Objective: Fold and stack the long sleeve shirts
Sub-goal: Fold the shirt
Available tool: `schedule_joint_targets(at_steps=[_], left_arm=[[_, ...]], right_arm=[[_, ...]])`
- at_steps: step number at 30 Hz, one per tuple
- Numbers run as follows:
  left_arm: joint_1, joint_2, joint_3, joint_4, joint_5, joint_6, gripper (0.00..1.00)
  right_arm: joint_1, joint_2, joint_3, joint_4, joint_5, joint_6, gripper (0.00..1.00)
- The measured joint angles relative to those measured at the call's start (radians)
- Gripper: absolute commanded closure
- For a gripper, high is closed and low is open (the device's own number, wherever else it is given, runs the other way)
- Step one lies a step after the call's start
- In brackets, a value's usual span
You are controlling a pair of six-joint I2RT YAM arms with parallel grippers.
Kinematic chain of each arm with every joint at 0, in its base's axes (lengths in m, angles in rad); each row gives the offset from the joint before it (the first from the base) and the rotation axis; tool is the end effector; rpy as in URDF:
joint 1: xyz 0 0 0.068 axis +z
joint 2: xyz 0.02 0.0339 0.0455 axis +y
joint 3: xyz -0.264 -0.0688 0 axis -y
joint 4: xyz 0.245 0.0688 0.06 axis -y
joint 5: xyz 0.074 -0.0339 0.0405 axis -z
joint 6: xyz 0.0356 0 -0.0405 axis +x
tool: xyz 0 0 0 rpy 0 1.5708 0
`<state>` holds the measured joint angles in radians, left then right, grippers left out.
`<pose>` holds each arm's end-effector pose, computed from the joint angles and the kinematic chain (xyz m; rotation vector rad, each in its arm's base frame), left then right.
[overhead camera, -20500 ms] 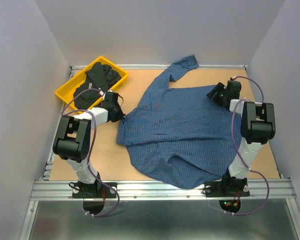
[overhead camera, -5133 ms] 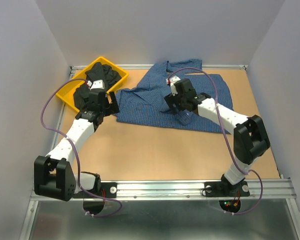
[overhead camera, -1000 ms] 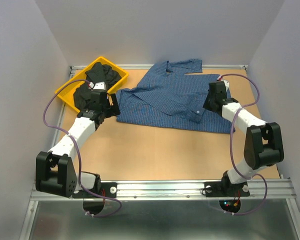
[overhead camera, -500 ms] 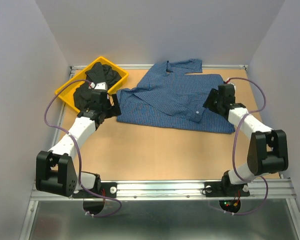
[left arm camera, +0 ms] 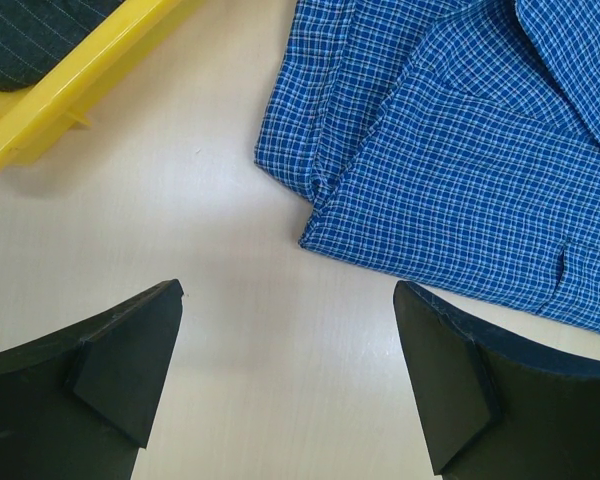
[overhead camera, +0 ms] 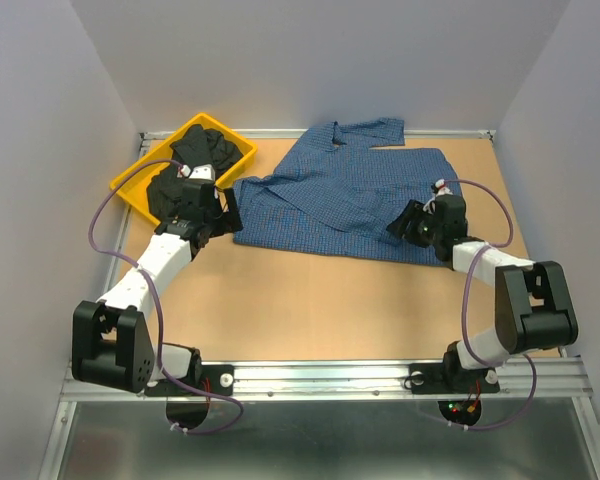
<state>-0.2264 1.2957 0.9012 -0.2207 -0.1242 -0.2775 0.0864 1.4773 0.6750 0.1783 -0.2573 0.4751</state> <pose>0.2805 -0.0601 0.2657 -0.1261 2.1809 -0.1504 0.2949 0.0346 0.1786 0.2857 2.2166 0.5937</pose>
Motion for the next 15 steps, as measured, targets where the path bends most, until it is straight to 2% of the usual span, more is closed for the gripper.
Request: schedule_joint_targets(at_steps=[7, 9, 12, 15], left_arm=[[0.0, 0.011, 0.0, 0.0, 0.0, 0.0, 0.02], [0.0, 0.013, 0.0, 0.0, 0.0, 0.0, 0.01], [0.0, 0.013, 0.0, 0.0, 0.0, 0.0, 0.01], [0.0, 0.013, 0.0, 0.0, 0.001, 0.0, 0.02]], right_arm=[[0.0, 0.039, -0.018, 0.092, -0.075, 0.0, 0.48], [0.0, 0.052, -0.018, 0.1, -0.084, 0.0, 0.54], [0.0, 0.056, -0.021, 0.101, -0.085, -0.007, 0.7], [0.0, 0.056, -0.021, 0.095, -0.082, -0.017, 0.95]])
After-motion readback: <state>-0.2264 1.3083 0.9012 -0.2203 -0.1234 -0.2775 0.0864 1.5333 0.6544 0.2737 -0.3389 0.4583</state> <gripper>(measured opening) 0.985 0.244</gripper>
